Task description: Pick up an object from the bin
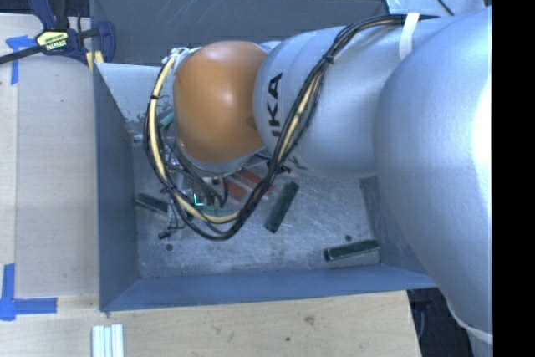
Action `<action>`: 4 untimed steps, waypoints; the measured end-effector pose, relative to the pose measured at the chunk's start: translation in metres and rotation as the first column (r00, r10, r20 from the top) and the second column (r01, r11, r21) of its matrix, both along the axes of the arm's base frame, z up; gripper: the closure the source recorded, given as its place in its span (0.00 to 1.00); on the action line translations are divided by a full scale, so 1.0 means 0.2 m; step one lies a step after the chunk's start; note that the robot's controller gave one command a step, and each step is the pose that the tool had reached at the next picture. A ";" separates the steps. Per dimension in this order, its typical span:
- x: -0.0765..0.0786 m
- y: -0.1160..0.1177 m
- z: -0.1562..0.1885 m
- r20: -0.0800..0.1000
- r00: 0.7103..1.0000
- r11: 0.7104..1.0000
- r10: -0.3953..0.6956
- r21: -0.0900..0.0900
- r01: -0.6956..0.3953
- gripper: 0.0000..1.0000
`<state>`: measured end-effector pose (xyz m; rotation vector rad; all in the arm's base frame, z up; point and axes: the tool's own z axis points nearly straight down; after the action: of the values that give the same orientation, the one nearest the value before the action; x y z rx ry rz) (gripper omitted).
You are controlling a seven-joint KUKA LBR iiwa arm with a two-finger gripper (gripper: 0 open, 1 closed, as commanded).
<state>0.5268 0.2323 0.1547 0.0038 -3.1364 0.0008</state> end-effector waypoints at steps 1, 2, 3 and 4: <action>0.40 -0.07 -0.44 0.005 0.998 0.998 0.068 0.001 -0.068 0.00; 0.40 -0.06 -0.42 0.010 0.997 0.998 0.070 0.002 -0.070 1.00; 0.39 -0.06 -0.42 0.008 0.998 0.998 0.070 0.001 -0.070 0.00; 0.14 -0.34 -0.42 0.005 0.844 0.844 0.536 0.000 -0.536 0.00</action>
Offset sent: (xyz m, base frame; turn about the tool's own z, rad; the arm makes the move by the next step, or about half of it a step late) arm 0.0776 -0.0117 -0.0847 -0.0714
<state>0.5543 0.1641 0.0700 0.8804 -3.0155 0.0015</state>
